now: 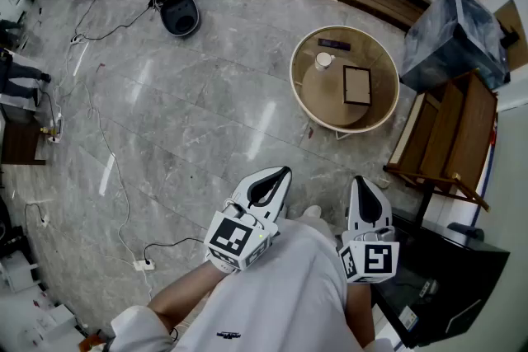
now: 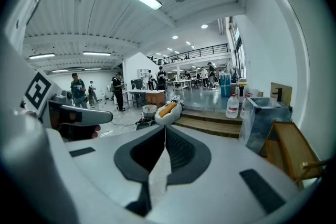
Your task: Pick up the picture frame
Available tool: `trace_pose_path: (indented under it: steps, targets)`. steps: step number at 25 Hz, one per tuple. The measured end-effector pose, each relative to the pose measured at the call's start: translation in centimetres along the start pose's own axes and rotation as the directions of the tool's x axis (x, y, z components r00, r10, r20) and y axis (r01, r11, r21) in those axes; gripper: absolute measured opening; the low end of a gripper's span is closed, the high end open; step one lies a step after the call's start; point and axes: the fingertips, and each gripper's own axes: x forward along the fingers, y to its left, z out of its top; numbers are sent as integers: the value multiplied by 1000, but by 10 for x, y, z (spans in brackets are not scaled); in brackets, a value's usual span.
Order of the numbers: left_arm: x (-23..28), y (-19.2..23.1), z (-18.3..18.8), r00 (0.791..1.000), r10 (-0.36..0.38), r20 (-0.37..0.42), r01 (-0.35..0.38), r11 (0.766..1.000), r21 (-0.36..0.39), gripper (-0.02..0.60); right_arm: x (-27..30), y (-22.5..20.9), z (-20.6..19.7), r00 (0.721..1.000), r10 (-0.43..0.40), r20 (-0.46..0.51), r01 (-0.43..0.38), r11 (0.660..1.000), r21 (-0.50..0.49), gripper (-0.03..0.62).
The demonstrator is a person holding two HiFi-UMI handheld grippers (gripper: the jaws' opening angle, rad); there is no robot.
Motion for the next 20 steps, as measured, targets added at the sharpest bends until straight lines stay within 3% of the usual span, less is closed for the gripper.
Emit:
trace_pose_path:
  steps: [9,20]
  targets:
    - [1,-13,-1,1000,-1,-17,2,999,43,3,-3,0,9,999,0,37,1,1000,-17,6]
    - [2,17,6,1000,-25,0,25,999,48,3,16,-2,9,997,-67,36,67,998,-3,6]
